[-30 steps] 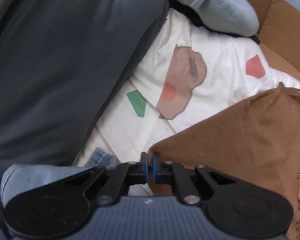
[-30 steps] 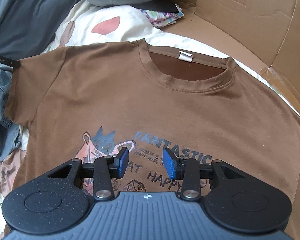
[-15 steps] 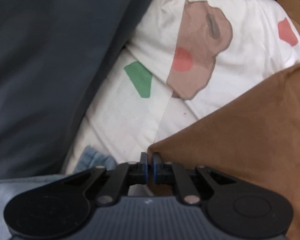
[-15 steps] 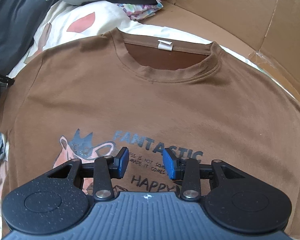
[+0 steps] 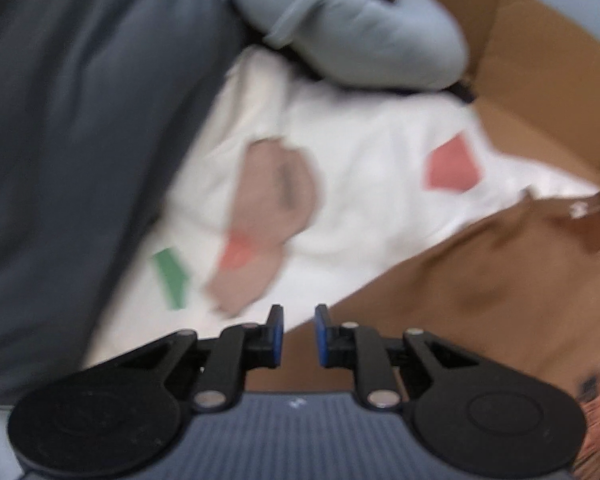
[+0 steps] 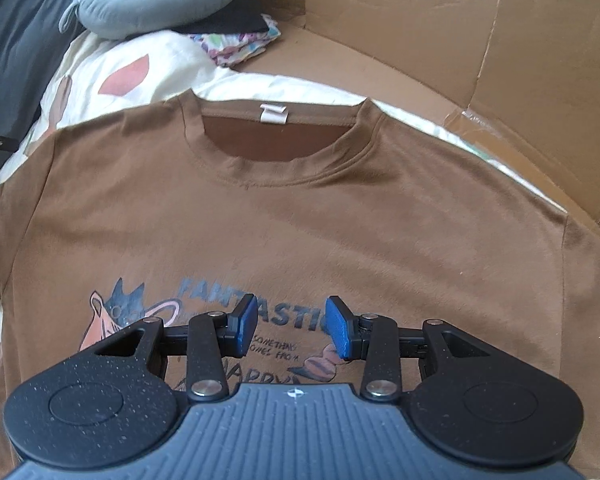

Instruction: Fold clothes

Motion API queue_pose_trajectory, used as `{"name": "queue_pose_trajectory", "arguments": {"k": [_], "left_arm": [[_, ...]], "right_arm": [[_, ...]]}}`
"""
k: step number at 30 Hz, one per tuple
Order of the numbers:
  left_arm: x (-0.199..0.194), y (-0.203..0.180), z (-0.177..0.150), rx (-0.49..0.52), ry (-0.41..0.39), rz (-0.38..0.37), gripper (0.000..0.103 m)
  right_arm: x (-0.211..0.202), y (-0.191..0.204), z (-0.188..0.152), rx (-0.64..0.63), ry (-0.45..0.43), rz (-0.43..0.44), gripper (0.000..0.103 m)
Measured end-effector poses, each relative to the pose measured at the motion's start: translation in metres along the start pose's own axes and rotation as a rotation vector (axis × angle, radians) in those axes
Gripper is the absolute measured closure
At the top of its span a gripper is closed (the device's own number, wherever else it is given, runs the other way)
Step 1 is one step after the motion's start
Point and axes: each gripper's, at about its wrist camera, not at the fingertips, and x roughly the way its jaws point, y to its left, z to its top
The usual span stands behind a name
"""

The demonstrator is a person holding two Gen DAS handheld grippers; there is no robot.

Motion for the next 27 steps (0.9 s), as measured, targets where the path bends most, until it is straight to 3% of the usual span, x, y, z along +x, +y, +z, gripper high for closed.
{"name": "queue_pose_trajectory", "arguments": {"k": [4,10,19,24,27], "left_arm": [[0.005,-0.04,0.009,0.064,-0.038,-0.064,0.087],[0.029,-0.07,0.013,0.113,-0.003,-0.103,0.092],[0.064,-0.059,0.019,0.034,0.021,-0.044,0.101],[0.051,-0.053,0.024,0.016,-0.049,0.006,0.099],[0.042,-0.053,0.029,0.022,-0.058,-0.022,0.099]], "right_arm": [[-0.004,-0.007,0.002,0.02,-0.013,-0.014,0.058],[-0.008,-0.025,0.007,0.078,-0.033,-0.044,0.058],[0.001,-0.075,0.018,0.177,-0.06,-0.144,0.058],[0.009,-0.098,0.024,0.203,-0.048,-0.181,0.058],[0.009,-0.109,0.029,0.225,-0.057,-0.187,0.058]]}}
